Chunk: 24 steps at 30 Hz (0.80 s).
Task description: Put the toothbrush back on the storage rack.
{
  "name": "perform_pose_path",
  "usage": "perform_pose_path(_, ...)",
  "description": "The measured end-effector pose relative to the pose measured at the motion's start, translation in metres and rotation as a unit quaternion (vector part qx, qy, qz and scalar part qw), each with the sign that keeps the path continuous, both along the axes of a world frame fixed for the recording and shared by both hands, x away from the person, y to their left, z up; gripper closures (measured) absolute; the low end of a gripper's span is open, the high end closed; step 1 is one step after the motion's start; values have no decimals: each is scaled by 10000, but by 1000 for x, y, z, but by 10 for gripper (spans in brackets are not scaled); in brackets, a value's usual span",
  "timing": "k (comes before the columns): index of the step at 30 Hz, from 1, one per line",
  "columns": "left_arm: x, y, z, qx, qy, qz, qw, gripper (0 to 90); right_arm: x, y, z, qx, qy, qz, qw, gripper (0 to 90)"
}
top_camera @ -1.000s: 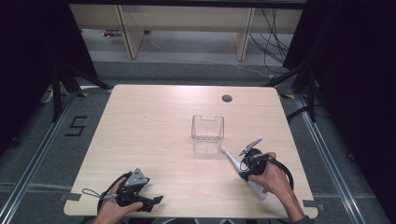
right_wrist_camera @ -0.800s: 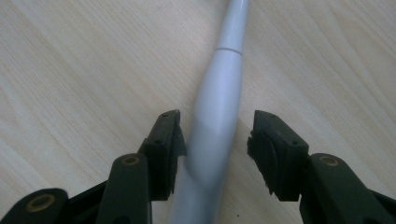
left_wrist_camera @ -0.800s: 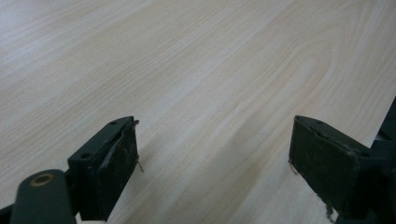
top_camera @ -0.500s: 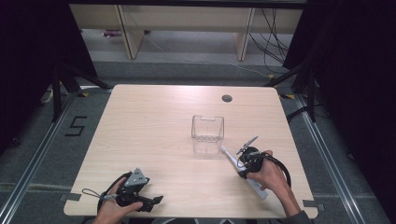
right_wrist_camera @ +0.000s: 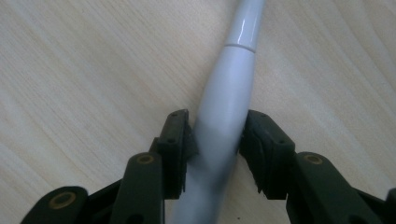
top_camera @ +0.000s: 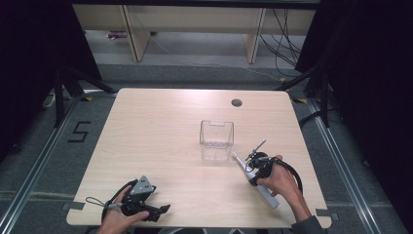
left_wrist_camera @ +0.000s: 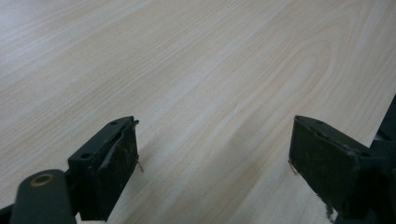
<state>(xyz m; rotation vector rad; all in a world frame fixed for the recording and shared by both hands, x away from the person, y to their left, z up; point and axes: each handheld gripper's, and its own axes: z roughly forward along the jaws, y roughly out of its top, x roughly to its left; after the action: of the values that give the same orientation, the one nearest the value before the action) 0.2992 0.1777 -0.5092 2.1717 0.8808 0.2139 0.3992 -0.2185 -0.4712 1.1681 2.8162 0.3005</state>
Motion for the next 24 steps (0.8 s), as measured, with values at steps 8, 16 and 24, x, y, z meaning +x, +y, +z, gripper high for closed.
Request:
perform_pose_path(8,1,1,0,91,-20,-10,10000,149,3,-2,-2,-158,81,109,9998,647)
perform_pose_path(16,1,1,0,-24,20,35,10000,149,8,2,-2,-316,244,105,9991,652)
perform_pose_path(24,0,1,0,-20,17,33,10000,149,12,4,-2,-574,377,64,9976,654)
